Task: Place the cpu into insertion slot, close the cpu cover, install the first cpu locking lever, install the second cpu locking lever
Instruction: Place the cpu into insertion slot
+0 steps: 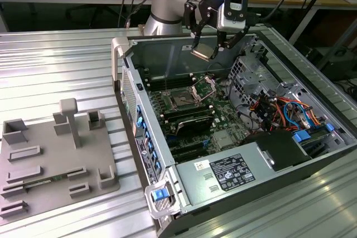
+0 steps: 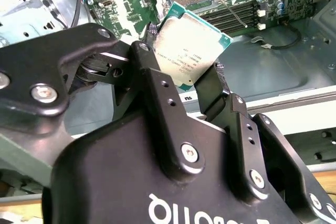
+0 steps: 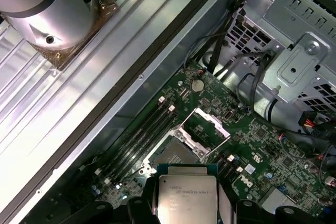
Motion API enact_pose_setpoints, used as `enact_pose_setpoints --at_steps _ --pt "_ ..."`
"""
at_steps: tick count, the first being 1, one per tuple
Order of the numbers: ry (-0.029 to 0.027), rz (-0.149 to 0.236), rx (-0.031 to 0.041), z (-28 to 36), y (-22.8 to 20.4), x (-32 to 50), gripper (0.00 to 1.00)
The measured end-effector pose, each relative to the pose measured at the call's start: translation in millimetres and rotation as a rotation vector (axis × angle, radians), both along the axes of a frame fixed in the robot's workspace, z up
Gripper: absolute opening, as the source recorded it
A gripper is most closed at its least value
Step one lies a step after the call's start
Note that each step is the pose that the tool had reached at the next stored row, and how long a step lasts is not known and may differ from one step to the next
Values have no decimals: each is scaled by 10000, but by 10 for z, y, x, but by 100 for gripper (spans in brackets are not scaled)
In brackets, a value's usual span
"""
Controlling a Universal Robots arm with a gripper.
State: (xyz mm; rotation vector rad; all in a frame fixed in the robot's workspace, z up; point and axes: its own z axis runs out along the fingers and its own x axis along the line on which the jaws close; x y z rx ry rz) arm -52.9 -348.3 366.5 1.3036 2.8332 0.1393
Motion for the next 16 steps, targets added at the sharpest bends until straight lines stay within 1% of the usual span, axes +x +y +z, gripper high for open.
enact_pose_setpoints --at_steps 1,2,9,15,16 --pt "0 -103 0 0 0 -3 55" --pt "-1 -126 1 -1 0 -7 55" --pt "-1 -158 1 -1 0 -8 55" --pt "-1 -653 0 -1 0 -9 55" --pt "-1 -855 1 -2 0 -8 55"
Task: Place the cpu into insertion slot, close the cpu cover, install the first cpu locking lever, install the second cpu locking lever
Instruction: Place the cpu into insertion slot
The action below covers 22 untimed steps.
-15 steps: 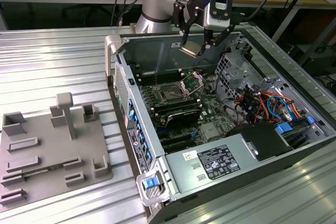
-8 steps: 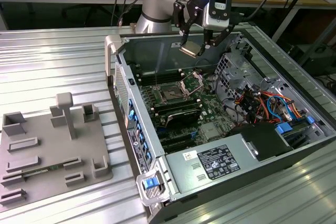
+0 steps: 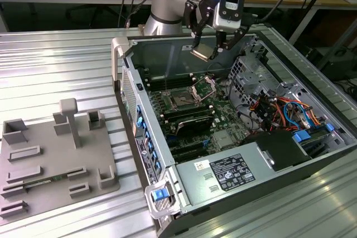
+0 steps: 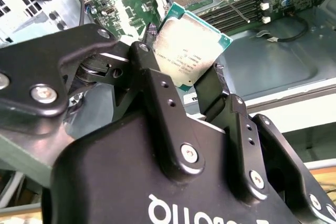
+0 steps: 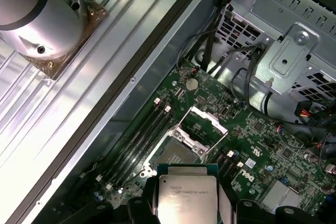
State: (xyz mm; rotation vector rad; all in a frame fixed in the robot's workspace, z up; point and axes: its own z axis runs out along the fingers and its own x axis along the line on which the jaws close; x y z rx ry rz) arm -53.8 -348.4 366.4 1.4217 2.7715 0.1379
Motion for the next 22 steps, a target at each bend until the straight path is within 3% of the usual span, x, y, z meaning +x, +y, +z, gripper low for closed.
enact_pose_setpoints --at_steps 8,17,20,22 --pt "1 -659 -1 0 0 -9 55" --pt "1 -854 -2 -1 0 -27 55" --pt "0 -1183 -1 -5 0 -27 55" --pt "0 -1666 -2 -11 0 -27 55"
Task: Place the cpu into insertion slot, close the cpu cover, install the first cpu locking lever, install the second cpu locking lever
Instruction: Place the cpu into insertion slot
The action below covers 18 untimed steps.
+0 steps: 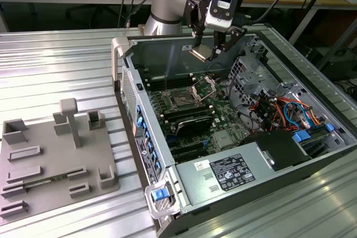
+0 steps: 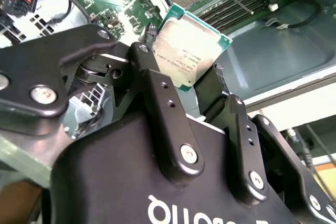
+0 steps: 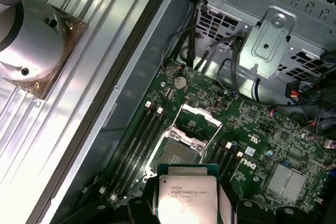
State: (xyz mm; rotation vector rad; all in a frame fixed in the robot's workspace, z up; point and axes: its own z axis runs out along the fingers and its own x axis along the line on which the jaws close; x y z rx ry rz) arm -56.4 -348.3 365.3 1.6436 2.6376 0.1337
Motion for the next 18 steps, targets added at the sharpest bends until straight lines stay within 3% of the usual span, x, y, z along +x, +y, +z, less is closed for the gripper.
enact_pose_setpoints --at_steps 5,9,14,18 --pt "1 -802 -1 -5 0 -2 55" --pt "1 -1091 -2 -6 0 -13 55" --pt "1 -1115 -1 -7 0 -16 55" --pt "0 -1682 0 -13 0 -16 55"
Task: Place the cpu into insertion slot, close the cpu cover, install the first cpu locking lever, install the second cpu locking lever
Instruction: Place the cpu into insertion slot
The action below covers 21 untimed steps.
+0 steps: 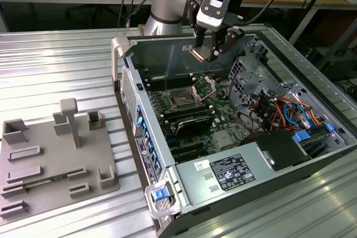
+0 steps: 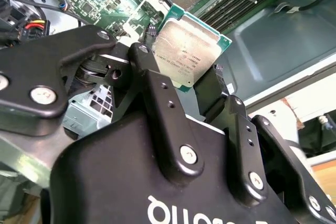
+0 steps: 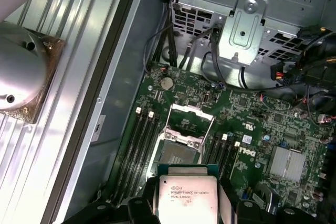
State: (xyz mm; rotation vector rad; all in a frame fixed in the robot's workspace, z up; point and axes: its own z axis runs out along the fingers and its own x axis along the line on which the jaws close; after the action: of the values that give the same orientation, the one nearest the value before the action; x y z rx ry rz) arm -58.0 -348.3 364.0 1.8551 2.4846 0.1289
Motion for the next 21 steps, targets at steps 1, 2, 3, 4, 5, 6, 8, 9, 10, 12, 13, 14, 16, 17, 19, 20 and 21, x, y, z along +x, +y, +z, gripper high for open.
enact_pose_setpoints --at_steps 1,2,3,4,5,6,8,9,10,12,13,14,16,17,19,20,21 --pt "1 -103 0 -1 0 0 55" --pt "1 -196 -1 -2 0 0 55" --pt "1 -292 -1 -2 0 -1 55" --pt "2 -367 -1 -3 0 -3 55" --pt "2 -440 -2 -3 0 -6 55" --pt "1 -495 -2 -4 0 -8 55" --pt "0 -575 0 -5 0 -27 55" --pt "-1 -588 1 -5 0 -40 55" --pt "0 -595 0 -5 0 -46 55" --pt "1 -697 -1 -4 0 -50 55" --pt "1 -825 0 -5 0 -50 55" --pt "1 -940 0 -6 0 -51 55" --pt "1 -1520 1 -15 0 -51 55" --pt "1 -1668 0 -18 0 -51 55" --pt "1 -1997 0 -25 0 -51 55" --pt "1 -2160 0 -29 0 -51 55" --pt "1 -2378 1 -35 0 -51 55"
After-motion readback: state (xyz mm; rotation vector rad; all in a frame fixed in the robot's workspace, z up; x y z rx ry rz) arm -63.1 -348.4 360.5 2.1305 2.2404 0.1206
